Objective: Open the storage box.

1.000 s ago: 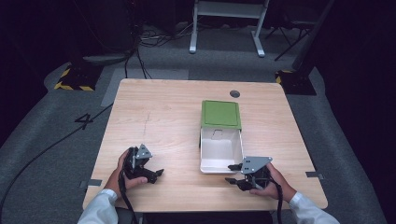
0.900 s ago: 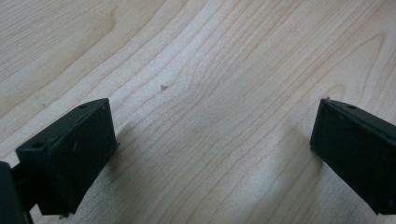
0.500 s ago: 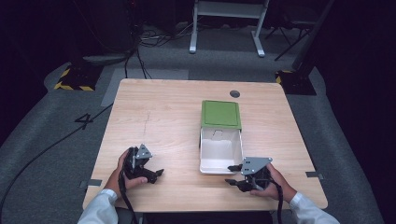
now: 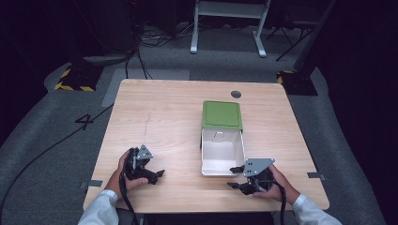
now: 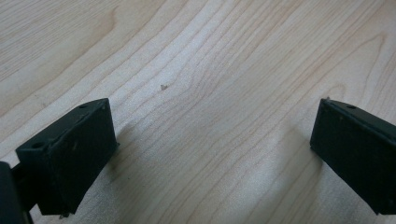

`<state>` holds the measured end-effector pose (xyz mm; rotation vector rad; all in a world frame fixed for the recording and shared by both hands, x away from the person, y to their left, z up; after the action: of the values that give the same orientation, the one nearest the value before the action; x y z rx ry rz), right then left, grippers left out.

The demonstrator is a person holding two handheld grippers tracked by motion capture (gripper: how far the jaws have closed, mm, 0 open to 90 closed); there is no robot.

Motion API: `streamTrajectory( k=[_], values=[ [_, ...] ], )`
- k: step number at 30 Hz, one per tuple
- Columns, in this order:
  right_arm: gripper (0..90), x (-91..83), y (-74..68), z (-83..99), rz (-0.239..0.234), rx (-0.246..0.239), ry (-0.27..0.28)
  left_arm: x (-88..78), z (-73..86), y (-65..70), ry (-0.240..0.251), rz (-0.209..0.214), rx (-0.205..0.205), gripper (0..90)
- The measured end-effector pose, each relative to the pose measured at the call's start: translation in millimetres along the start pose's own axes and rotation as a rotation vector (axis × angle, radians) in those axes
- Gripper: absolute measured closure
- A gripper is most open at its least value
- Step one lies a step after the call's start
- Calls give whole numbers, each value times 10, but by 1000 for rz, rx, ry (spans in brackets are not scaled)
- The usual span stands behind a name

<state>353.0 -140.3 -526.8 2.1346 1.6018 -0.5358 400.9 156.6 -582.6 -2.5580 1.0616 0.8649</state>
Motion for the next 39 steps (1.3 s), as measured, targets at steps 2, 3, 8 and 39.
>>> streamTrajectory(
  k=[2, 3, 8, 39],
  values=[
    [421, -58, 3, -83, 3, 3, 34, 1, 0, 2, 0, 1, -2, 4],
    [413, -87, 4, -122, 4, 4, 50, 1, 0, 1, 1, 1, -1, 4],
    [370, -279, 40, -307, 22, 3, 128, 1, 0, 2, -1, 3, -2, 3],
    [210, -990, 926, 802, 371, 174, 8, 9, -5, -3, -1, 11, 1, 1]
  ],
)
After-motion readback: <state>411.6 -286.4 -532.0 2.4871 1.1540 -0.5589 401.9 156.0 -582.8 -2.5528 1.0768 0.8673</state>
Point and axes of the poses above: each handheld gripper's, and its own axes: x roughly forward along the jaws, z roughly out of its underside, y roughly to its right, the point moved 10 cm from there along x, roughly forward along the jaws, and after that the axes turned 11 degrees about y, right-handed, at the moved point
